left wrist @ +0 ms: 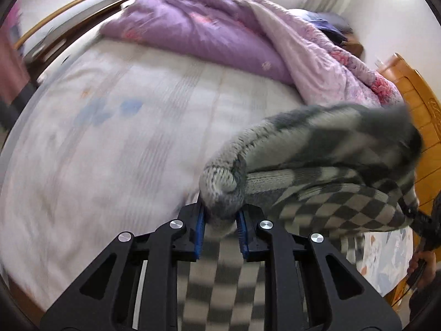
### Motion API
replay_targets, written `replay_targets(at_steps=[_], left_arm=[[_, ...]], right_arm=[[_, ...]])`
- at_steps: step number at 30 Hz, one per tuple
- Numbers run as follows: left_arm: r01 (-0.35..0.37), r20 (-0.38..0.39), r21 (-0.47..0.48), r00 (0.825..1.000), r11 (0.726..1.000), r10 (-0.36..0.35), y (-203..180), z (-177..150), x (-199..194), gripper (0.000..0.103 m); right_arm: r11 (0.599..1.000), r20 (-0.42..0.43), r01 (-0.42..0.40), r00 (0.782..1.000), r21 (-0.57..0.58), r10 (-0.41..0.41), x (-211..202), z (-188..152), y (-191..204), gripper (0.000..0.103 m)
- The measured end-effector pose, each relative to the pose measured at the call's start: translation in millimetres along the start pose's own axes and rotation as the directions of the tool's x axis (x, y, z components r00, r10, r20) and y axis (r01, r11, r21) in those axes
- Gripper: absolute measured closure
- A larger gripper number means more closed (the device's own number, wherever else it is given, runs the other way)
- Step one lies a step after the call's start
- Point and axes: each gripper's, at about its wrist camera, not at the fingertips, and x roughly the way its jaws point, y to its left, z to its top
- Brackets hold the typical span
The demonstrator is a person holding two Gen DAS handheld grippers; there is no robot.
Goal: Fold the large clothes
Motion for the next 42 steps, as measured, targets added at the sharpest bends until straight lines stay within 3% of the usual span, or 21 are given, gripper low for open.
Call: replay_targets(at_steps=[3,5,7,9,12,14,15,18,22,24,25,27,28,29,30,31,33,36,40,42], left_arm=[[-0.013,-0.06,-0.116,0.998,0.993,0.007,24.7,-57.7,-10.5,0.083],[-0.037,-0.118,-0.165,0.993,0.986,0.017,38.7,-92.1,-8.4,0.082],[-0.049,-0.185,-0.219,0.983,0.975,0.008,52.0,-126.0,-4.2,0.079],[-0.074,-0.248,-0.244,0.969,0.967,0.011,60.2,-157.5,1.5,0.079],[-0.085,-0.256,-0.291,0.967,0.953,0.008,73.3,-186.1,-2.6,0.077],[-0.087,-0.232,-0.353,0.973,0.931,0.003,85.6,-200.3,-10.9,0.056],[-0.058,-0.199,-0.394,0.98,0.917,-0.024,90.9,-204.7,-16.1,0.054],[0.005,-0.17,-0.409,0.982,0.912,-0.082,87.1,-203.3,-15.2,0.045],[0.081,-0.125,-0.431,0.981,0.899,-0.148,73.2,-190.6,8.6,0.042],[0.102,-0.103,-0.42,0.982,0.902,-0.159,61.4,-185.5,15.5,0.035],[0.088,-0.106,-0.404,0.984,0.911,-0.142,56.4,-182.7,20.4,0.028],[0.026,-0.152,-0.355,0.985,0.934,-0.085,47.3,-182.0,37.7,0.028],[0.001,-0.172,-0.336,0.983,0.942,-0.062,45.7,-183.3,44.6,0.029],[-0.025,-0.197,-0.315,0.98,0.949,-0.039,45.0,-184.6,51.8,0.047],[-0.062,-0.224,-0.292,0.975,0.954,-0.005,44.5,-185.5,58.1,0.068],[-0.112,-0.256,-0.264,0.966,0.958,0.042,46.1,-187.7,63.4,0.095],[-0.108,-0.253,-0.266,0.967,0.958,0.039,51.1,-191.9,60.4,0.096],[-0.104,-0.239,-0.218,0.97,0.97,0.05,53.9,-195.8,40.8,0.097],[-0.106,-0.264,-0.252,0.964,0.962,0.038,73.4,-211.3,30.2,0.097],[-0.106,-0.285,-0.264,0.958,0.959,0.028,80.8,-220.5,35.8,0.096]], right_arm=[[1.0,-0.049,0.019,0.999,0.021,-0.017,-15.3,-48.0,-17.1,0.076],[0.997,-0.076,0.076,0.994,0.031,-0.073,-19.8,-79.1,-29.3,0.061],[0.986,-0.135,0.146,0.982,0.079,-0.135,-22.0,-113.6,-46.8,0.06],[0.978,-0.191,0.145,0.975,0.152,-0.115,-21.3,-141.4,-63.1,0.059],[0.959,-0.228,0.167,0.967,0.227,-0.114,-24.6,-178.3,-73.7,0.058],[0.937,-0.186,0.155,0.977,0.312,-0.1,-34.7,-196.4,-78.1,0.053],[0.925,-0.154,0.127,0.985,0.359,-0.075,-39.8,-202.6,-80.2,0.052],[0.856,-0.037,-0.023,0.998,0.517,0.049,-42.2,-216.9,-84.4,0.049],[0.749,0.13,-0.217,0.976,0.626,0.174,-33.6,-211.7,-79.9,0.049],[0.725,0.169,-0.235,0.972,0.648,0.164,-33.5,-210.6,-73.8,0.044],[0.724,0.165,-0.229,0.973,0.651,0.16,-29.9,-209.8,-72.4,0.043],[0.743,0.126,-0.174,0.985,0.647,0.122,-15.8,-207.8,-73.1,0.043],[0.746,0.106,-0.161,0.987,0.646,0.121,-6.9,-206.6,-74.4,0.044],[0.742,0.081,-0.142,0.99,0.655,0.117,5.2,-205.7,-76.8,0.065],[0.747,0.073,-0.127,0.992,0.653,0.104,8.2,-208.1,-79.5,0.078],[0.76,0.065,-0.11,0.994,0.641,0.089,10.3,-207.6,-79.3,0.088],[0.786,0.053,-0.075,0.997,0.614,0.054,5.6,-209.0,-75.0,0.089],[0.856,0.012,0.0,1.0,0.516,-0.007,-11.0,-217.7,-61.3,0.09],[0.853,-0.052,0.073,0.997,0.517,-0.054,-15.9,-245.3,-72.8,0.09],[0.831,-0.103,0.117,0.992,0.544,-0.072,-0.1,-260.7,-87.2,0.09]])
